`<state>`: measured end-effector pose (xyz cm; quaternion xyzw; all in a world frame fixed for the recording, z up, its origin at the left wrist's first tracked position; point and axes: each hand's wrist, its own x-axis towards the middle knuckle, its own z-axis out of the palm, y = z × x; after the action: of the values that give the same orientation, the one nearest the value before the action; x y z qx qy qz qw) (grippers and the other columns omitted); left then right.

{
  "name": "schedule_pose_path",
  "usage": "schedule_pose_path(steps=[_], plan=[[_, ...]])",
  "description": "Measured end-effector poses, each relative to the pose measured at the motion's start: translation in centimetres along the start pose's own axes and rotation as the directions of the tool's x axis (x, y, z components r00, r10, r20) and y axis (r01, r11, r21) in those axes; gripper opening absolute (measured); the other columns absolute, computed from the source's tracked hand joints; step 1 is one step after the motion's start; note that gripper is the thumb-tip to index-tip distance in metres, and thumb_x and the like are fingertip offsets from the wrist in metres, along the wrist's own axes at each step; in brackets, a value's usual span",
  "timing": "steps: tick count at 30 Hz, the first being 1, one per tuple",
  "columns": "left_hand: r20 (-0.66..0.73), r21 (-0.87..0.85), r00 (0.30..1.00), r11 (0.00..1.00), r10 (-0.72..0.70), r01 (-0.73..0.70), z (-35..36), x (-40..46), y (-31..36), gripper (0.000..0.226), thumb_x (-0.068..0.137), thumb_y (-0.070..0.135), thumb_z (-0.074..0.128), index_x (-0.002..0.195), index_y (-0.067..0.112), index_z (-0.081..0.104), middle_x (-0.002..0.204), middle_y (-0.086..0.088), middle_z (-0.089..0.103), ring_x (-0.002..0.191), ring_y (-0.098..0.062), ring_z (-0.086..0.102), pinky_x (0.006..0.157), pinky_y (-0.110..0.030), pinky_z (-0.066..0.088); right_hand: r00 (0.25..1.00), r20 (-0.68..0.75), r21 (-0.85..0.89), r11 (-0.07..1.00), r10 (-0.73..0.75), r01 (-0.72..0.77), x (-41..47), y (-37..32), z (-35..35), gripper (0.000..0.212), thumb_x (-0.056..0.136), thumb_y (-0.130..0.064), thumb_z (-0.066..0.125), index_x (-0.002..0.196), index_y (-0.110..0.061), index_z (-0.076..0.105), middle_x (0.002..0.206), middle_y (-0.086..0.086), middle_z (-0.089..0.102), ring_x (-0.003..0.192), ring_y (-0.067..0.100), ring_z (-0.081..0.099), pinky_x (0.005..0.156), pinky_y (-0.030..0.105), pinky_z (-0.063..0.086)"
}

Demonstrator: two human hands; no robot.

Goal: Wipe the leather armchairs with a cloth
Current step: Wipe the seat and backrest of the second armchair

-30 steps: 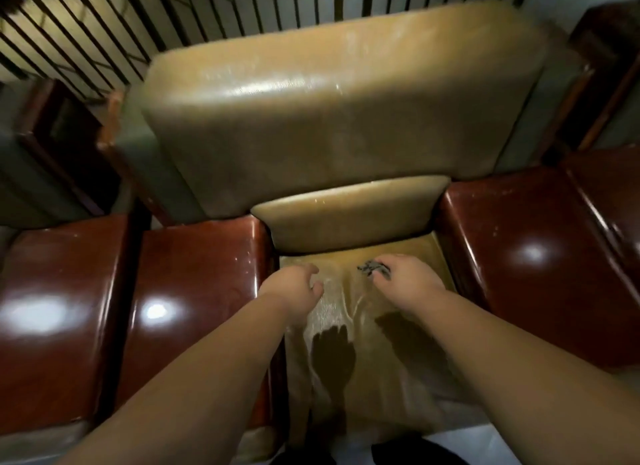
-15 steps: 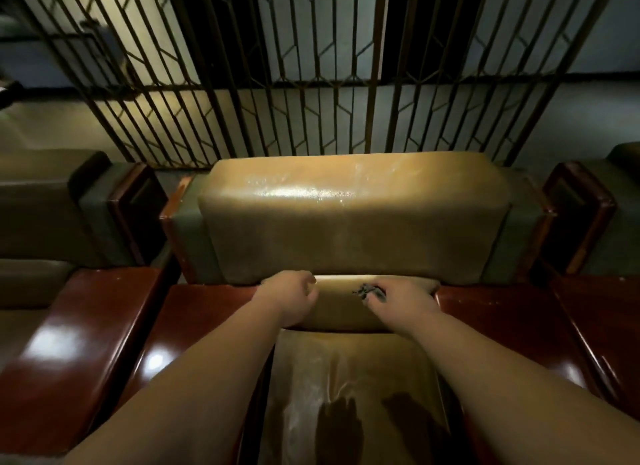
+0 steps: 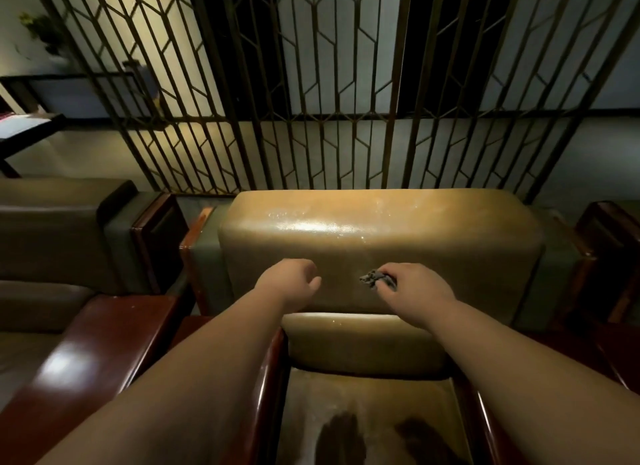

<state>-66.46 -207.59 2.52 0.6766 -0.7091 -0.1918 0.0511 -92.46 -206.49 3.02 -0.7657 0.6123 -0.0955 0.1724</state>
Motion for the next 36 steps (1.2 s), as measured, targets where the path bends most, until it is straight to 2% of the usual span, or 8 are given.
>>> schedule_pose_path(steps=[10,15,22,26,28,30,32,36], plan=[[-0.064,-0.004,0.997,0.999,-0.034,0.034,-2.0,8.0,-10.5,0.038,0.103,0.044,0.058,0.132,0.022,0.067,0.125,0.000,0.071,0.113,-0.022,0.065,0.097,-0.037,0.054,0.999,-0.022,-0.031,0.999,0.034,-0.035,9.0,-4.7,4.0,0.026,0.099,-0.045,0.055,0.118,-0.034,0.068,0.105,-0.007,0.071,0.091,0.017,0.064,0.078,0.037,0.058],[-0.200,-0.007,0.975,0.995,-0.099,0.100,-3.9,10.9,-17.7,0.037,0.103,0.045,0.057,0.131,0.025,0.068,0.120,0.001,0.071,0.110,-0.020,0.065,0.094,-0.037,0.055,0.998,-0.050,-0.022,0.999,-0.037,0.036,15.2,-10.0,7.4,0.022,0.100,-0.046,0.054,0.113,-0.034,0.067,0.101,-0.005,0.071,0.088,0.018,0.062,0.077,0.037,0.057],[-0.257,0.042,0.959,0.990,-0.120,0.136,-4.7,14.1,-28.0,0.049,0.103,0.051,0.054,0.145,0.026,0.057,0.139,0.001,0.062,0.125,-0.019,0.061,0.101,-0.038,0.053,0.983,-0.089,-0.001,0.987,-0.159,0.160,23.0,-18.4,12.0,0.037,0.103,-0.042,0.053,0.138,-0.033,0.060,0.136,-0.008,0.064,0.121,0.019,0.060,0.096,0.034,0.051],[-0.290,0.054,0.955,0.995,-0.060,0.079,-4.7,17.9,-31.5,0.052,0.104,0.055,0.049,0.147,0.025,0.052,0.144,0.001,0.058,0.130,-0.020,0.058,0.103,-0.040,0.053,0.957,-0.106,-0.010,0.962,-0.271,0.271,27.8,-21.4,14.7,0.043,0.105,-0.036,0.054,0.147,-0.025,0.054,0.149,-0.005,0.055,0.135,0.018,0.051,0.110,0.031,0.042],[-0.288,0.042,0.957,0.999,-0.018,0.031,-4.1,19.9,-32.5,0.059,0.103,0.059,0.045,0.152,0.026,0.046,0.151,0.000,0.053,0.136,-0.021,0.053,0.108,-0.043,0.050,0.954,-0.051,-0.040,0.956,-0.294,0.292,29.7,-22.0,16.7,0.049,0.106,-0.037,0.052,0.152,-0.022,0.047,0.159,-0.001,0.045,0.149,0.020,0.037,0.121,0.032,0.029],[-0.266,0.019,0.964,1.000,0.023,-0.018,-3.2,21.7,-33.6,0.072,0.098,0.066,0.038,0.159,0.028,0.036,0.160,0.000,0.045,0.144,-0.021,0.047,0.116,-0.043,0.043,0.944,0.049,-0.166,0.930,-0.326,0.329,30.7,-22.1,19.3,0.058,0.107,-0.045,0.044,0.160,-0.022,0.034,0.169,0.002,0.026,0.159,0.027,0.014,0.128,0.041,0.011],[-0.263,0.007,0.963,0.998,0.062,-0.062,-2.2,23.5,-34.8,0.081,0.094,0.069,0.033,0.164,0.029,0.027,0.165,0.000,0.040,0.149,-0.020,0.041,0.121,-0.045,0.037,0.925,0.079,-0.331,0.866,-0.371,0.376,31.2,-21.9,21.4,0.069,0.105,-0.057,0.034,0.165,-0.023,0.023,0.174,0.005,0.011,0.160,0.033,-0.001,0.129,0.051,0.002],[-0.331,-0.003,0.935,0.991,0.124,-0.133,-0.3,25.7,-37.1,0.084,0.091,0.066,0.035,0.166,0.028,0.027,0.160,-0.002,0.047,0.145,-0.022,0.045,0.123,-0.046,0.030,0.901,0.119,-0.418,0.802,-0.417,0.426,33.0,-22.3,22.7,0.078,0.099,-0.067,0.028,0.164,-0.023,0.028,0.172,0.009,0.018,0.159,0.039,0.007,0.128,0.056,0.011]])
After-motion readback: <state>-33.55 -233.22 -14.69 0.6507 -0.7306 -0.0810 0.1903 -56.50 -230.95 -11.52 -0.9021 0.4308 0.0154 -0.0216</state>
